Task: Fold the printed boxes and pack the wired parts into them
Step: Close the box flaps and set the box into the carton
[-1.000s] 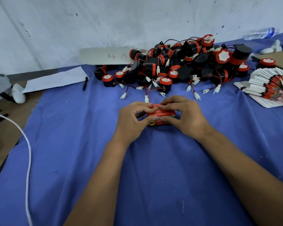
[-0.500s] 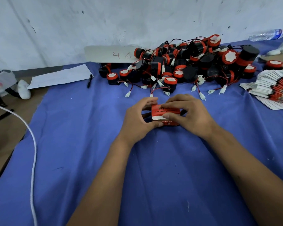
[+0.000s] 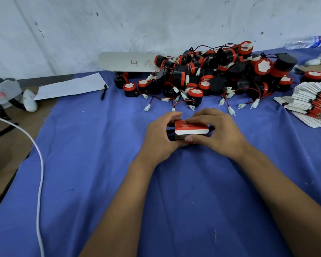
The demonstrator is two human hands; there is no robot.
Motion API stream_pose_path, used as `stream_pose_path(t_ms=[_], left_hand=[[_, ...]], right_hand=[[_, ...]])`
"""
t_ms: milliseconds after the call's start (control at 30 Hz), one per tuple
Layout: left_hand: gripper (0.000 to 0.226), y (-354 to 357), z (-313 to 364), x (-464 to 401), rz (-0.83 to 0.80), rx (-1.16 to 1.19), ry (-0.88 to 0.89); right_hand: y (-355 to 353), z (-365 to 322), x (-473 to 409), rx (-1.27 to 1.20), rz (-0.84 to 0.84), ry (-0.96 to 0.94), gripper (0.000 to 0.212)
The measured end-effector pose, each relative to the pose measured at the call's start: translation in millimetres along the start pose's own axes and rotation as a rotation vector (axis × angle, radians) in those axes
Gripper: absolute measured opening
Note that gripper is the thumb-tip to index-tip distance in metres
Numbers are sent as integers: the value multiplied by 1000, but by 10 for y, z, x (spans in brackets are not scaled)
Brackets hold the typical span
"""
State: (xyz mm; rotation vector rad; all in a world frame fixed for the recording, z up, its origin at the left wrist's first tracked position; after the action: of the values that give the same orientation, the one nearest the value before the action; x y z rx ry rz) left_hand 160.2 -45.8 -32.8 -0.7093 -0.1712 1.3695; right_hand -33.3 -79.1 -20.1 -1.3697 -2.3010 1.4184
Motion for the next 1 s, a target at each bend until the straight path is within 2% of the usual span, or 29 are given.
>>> stream_pose_path(t_ms=[100,267,433,767,933,1000], left_hand=[[77,2,4,-4,-9,-3,-1],[65,-6,16,-12,3,-29,9],[58,3,19,-5,-3,-5,1],[39,-45,45,24,-41,116,76],[8,-81,-30,-3,-39,191,84],[10,-80,-58,-16,-19,218,75]], right_hand=[[-5,4,-18,-4,56,-22,33],[70,-37,-16,-23,-51,-33,46],[85,-32,-29,-19,13,-28,31],[186,-51,-19,-52,-68,61,33],[199,-71,-12,-3,-111,98,38],[200,-80,-17,29,-82,104,38]])
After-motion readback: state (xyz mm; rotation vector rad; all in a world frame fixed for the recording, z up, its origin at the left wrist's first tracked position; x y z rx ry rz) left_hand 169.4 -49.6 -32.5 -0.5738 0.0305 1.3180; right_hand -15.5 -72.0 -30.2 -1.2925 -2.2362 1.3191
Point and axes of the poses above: each hand's wrist, its own x-axis away from the middle knuckle, its own y-axis out of the palm, z = x × y, the point moved 3 cm from there along -x, towards the middle knuckle, and after that the axes turned 12 degrees about -z, right-handed, at the moved point
